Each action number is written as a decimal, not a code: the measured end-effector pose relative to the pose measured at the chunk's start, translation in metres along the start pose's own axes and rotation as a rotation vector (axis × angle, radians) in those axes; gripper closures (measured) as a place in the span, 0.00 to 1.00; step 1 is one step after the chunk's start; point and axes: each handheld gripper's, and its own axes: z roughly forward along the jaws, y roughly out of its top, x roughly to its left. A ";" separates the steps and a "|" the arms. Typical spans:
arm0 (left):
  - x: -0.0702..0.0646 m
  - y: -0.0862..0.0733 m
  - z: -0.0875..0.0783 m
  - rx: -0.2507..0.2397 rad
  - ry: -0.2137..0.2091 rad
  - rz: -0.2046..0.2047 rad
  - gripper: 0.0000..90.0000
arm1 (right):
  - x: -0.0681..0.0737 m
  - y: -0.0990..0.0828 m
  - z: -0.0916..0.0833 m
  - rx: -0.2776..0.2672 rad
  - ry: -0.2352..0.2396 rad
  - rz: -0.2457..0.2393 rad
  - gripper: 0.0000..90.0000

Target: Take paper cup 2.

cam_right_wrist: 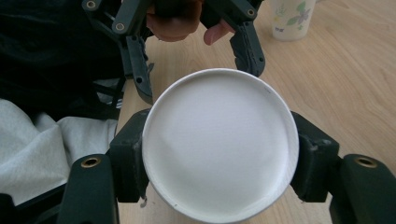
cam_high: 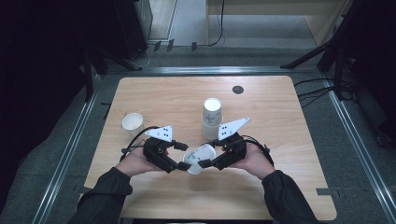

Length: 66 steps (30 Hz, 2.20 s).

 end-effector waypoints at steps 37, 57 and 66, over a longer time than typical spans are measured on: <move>-0.008 0.000 0.016 0.041 -0.008 0.089 0.33 | -0.001 0.006 0.009 -0.021 0.068 0.084 0.38; 0.001 0.007 0.003 0.093 -0.018 0.082 0.34 | 0.003 -0.005 0.000 0.075 -0.047 0.003 0.28; 0.010 0.026 -0.005 0.178 -0.018 0.095 0.34 | 0.005 -0.003 -0.005 0.061 -0.097 -0.013 0.26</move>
